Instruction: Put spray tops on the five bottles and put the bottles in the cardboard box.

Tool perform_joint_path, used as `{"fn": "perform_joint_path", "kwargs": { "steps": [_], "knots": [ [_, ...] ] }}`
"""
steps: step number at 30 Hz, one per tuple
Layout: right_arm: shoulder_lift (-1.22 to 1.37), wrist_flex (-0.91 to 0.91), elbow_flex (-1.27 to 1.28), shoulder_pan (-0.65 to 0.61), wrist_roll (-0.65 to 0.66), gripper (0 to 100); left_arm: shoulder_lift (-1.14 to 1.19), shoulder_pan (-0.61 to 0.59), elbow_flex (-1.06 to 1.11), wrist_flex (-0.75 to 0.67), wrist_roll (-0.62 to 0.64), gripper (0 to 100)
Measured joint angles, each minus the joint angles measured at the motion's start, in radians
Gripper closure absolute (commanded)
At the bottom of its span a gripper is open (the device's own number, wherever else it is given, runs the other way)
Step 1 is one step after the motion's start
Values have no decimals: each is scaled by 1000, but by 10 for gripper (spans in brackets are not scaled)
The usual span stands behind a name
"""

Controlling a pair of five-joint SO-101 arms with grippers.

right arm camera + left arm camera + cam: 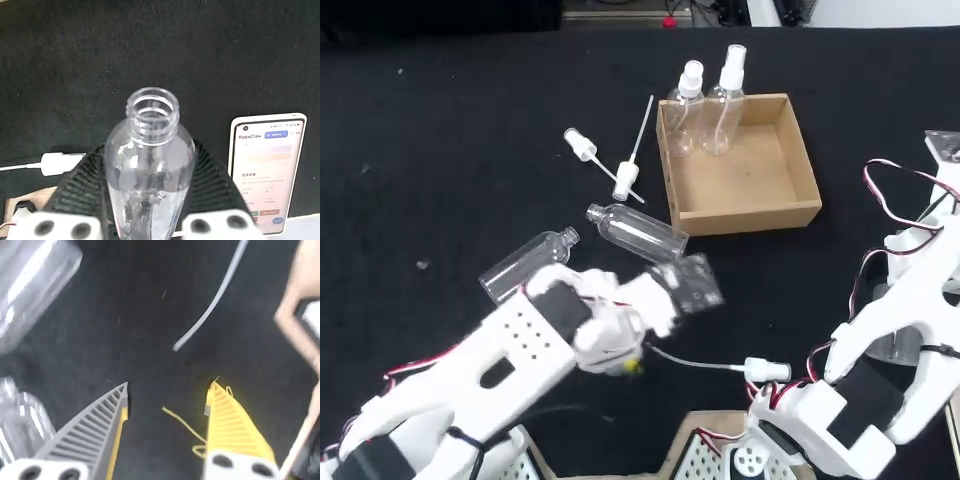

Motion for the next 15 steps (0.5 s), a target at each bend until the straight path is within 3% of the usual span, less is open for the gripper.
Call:
{"fn": "perform_joint_path", "kwargs": {
  "steps": [6,15],
  "knots": [
    [0,0,0,0,20,987,115,23,0,-133,74,753],
    [0,0,0,0,23,987,304,112,-20,-164,112,753]
  ]
}}
